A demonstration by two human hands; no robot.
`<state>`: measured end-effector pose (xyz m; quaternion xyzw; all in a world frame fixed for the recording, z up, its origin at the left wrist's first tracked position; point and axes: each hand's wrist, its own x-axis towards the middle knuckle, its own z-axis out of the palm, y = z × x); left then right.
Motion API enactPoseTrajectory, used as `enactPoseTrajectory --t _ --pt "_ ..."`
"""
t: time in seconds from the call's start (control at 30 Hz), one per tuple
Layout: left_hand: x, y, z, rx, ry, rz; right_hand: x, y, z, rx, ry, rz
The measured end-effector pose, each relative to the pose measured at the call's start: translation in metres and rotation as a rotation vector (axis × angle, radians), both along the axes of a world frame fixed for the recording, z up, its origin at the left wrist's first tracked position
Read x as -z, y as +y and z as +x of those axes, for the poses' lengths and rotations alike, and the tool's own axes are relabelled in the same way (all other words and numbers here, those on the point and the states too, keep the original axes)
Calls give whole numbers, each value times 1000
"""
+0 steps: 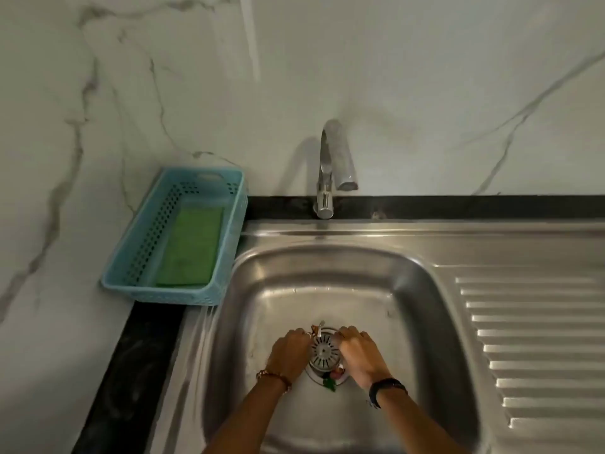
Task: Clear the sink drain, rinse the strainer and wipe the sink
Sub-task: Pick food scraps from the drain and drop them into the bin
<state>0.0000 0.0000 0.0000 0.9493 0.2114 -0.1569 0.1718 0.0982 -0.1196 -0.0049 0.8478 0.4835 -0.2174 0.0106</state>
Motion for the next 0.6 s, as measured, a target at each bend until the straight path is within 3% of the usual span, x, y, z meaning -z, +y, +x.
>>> enactPoseTrajectory --t 0.07,0.23,0.4,0.5,0.6 --pt "16 8 5 11 29 -16 16 6 -1 21 48 -61" --pt "40 14 -2 324 -3 135 44 7 -4 -49 -31 -132" --pt "43 20 2 446 -165 164 39 0 2 -118 -74 -123" --pt "31 27 4 417 -271 106 28 -7 8 -82 -81 -53" --pt "13 32 10 285 -346 -7 15 -10 11 86 34 71"
